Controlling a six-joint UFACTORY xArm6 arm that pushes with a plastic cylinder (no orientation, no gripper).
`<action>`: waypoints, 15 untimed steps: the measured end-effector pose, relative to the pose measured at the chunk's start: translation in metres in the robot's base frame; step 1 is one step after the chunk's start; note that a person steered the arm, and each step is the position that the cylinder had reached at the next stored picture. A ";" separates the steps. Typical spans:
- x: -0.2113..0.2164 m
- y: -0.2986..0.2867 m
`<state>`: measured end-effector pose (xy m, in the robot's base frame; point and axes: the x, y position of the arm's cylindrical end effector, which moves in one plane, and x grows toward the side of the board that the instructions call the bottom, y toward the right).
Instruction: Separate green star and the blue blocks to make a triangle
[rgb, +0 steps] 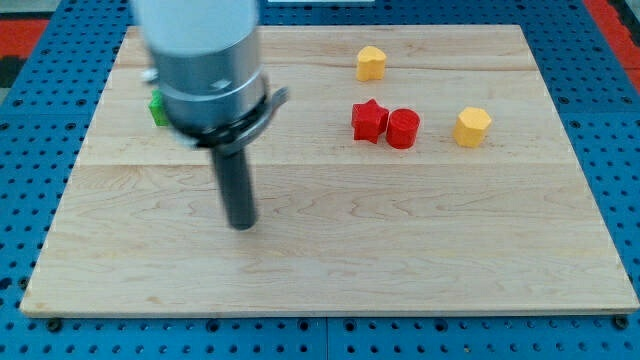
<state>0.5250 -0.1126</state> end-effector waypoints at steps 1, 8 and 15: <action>-0.091 -0.053; -0.328 -0.082; -0.269 -0.019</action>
<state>0.2558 -0.1313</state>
